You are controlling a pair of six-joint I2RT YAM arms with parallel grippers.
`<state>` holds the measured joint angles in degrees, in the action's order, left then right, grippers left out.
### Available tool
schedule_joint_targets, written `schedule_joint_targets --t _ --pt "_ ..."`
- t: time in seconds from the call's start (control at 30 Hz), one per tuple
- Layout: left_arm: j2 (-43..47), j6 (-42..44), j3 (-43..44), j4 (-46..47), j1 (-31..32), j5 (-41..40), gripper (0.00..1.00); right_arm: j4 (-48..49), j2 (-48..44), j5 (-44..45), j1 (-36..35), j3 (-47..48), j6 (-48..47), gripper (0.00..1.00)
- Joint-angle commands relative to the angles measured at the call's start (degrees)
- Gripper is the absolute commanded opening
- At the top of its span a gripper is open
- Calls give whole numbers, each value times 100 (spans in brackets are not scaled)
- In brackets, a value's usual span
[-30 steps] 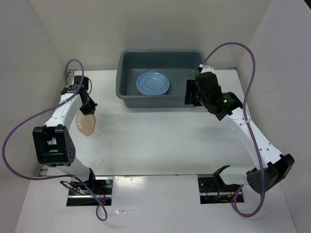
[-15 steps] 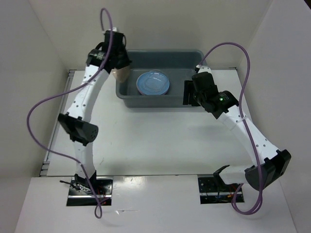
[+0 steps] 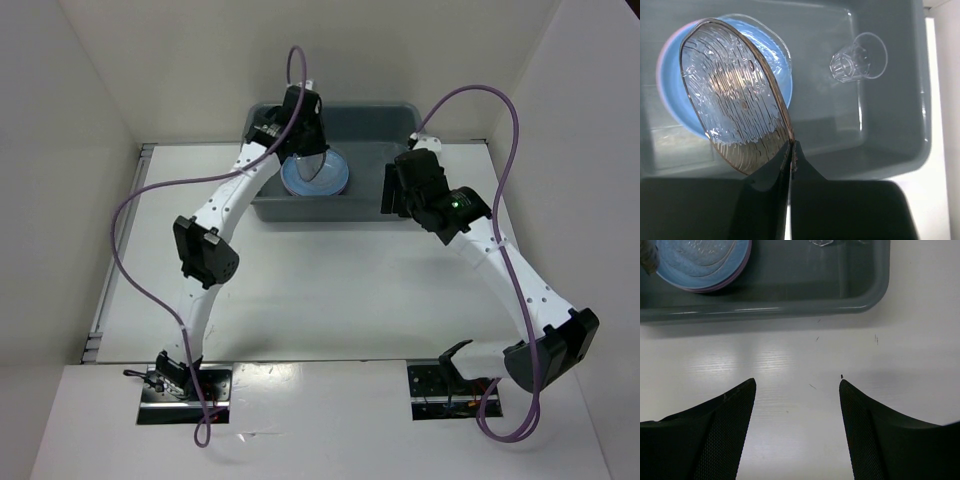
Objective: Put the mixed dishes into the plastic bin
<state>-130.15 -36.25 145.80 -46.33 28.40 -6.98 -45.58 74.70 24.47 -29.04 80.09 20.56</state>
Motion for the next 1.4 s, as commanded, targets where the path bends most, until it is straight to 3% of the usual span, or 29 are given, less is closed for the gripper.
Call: schedule_joint_targets --t 0.0,0.2,0.53,0.63,0.67,0.7,0.73,0.8,0.83,0.87,0.97,1.07,1.1,1.13,1.27,1.3,1.37 --pt "-221 83 -147 624 25 -171 0 -169 -175 251 -49 59 124 73" --pt "-590 83 -429 932 25 -584 0 -477 -175 181 -49 112 309 73" --pt "-1215 22 18 1494 25 -594 0 -662 -113 -56 -49 112 467 73" --pt "-1355 -49 98 1810 25 -314 9 -662 10 -118 -49 217 467 73" --pt "-1355 -127 98 1968 25 -77 12 -662 71 -118 -49 217 467 73" --pt "-1355 -198 150 2030 25 47 37 -662 71 -118 -49 217 467 73" --pt "-1355 -198 151 2101 25 196 48 -662 132 -179 -49 217 467 73" --pt "-1286 -312 203 2260 25 503 57 -662 186 -258 -49 217 467 73" --pt "-1189 -313 204 2312 25 505 75 -662 238 -258 -49 217 467 73" --pt "-1006 -313 204 2364 25 505 82 -662 238 -319 -49 165 467 73" --pt "-505 -251 204 2532 25 383 100 -601 238 -381 -49 103 467 73" --pt "196 -41 117 2532 25 145 100 -540 133 -381 -49 50 467 73" --pt "453 -40 -58 2532 25 145 100 -539 37 -381 -49 -2 467 73" --pt "760 -40 -782 2610 25 5 100 -470 -42 -381 -49 -3 467 73" --pt "3093 -136 -3166 3733 -28 -564 100 -258 -604 -320 -49 -230 467 76" --pt "3440 -198 -4146 3788 -89 -733 100 -119 -875 -250 -49 -231 528 76" --pt "4203 -259 -4847 3676 -203 -996 100 14 -1175 -250 -49 -449 528 78"
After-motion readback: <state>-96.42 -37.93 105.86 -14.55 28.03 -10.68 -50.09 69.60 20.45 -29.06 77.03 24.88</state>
